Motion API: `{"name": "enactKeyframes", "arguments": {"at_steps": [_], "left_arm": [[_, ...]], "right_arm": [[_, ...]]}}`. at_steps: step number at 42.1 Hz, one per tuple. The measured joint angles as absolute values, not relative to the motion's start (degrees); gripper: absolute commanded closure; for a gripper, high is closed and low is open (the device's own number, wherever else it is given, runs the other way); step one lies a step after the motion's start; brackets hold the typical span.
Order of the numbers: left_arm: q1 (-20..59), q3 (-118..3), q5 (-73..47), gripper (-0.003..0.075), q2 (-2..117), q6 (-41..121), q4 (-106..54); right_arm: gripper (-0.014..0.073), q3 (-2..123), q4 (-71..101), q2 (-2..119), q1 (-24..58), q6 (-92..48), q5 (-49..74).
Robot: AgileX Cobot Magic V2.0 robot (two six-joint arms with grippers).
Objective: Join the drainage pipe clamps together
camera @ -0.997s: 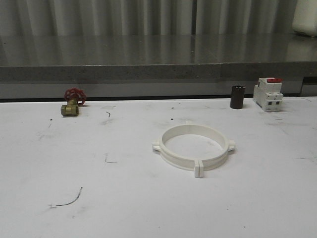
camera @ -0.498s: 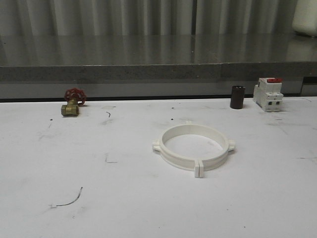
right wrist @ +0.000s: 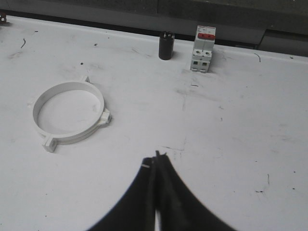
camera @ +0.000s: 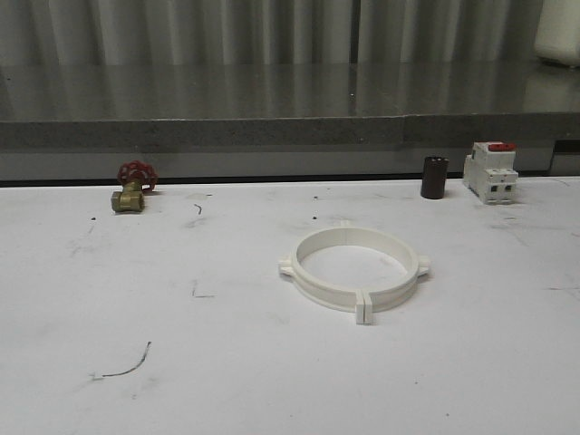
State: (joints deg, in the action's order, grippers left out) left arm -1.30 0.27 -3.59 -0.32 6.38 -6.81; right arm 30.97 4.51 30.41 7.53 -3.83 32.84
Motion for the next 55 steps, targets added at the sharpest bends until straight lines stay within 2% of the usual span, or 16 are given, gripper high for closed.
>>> {"name": "enactKeyframes", "arguments": {"at_steps": [32,42,55], "left_arm": [[-1.3,0.3,-0.6,0.0741,-0.3,6.4,-4.3],[-1.3,0.3,-2.2,0.0741,-0.3,-0.5,0.0],[-1.3,0.3,-2.6,0.0741,-0.3,-1.2,0.0]], "right_arm": [[0.071,31.0,4.5,30.4,7.5,-3.8,32.8],[0.071,31.0,4.5,30.4,7.5,-3.8,33.0],[0.071,31.0,4.5,30.4,7.5,-3.8,33.0]]}}
